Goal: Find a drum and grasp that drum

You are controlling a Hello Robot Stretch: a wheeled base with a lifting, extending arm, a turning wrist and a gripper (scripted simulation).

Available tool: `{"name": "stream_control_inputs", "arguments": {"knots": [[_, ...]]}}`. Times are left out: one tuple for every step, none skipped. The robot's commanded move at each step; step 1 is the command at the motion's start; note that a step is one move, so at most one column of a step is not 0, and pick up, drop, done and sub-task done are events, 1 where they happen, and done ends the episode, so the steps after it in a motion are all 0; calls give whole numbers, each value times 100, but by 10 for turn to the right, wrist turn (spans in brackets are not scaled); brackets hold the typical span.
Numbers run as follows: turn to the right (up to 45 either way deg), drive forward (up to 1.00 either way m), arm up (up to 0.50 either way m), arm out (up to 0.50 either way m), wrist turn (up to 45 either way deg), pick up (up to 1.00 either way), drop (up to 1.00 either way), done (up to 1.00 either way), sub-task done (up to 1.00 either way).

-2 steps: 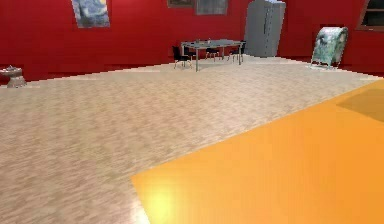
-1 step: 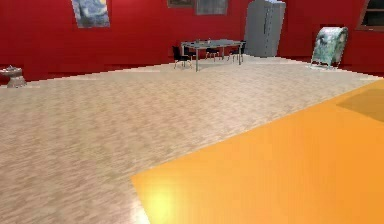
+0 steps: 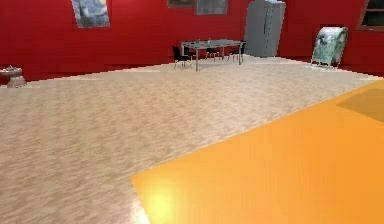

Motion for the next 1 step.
{"name": "stream_control_inputs", "arguments": {"knots": [[0,0,0,0,0,0,0,100,0]]}}
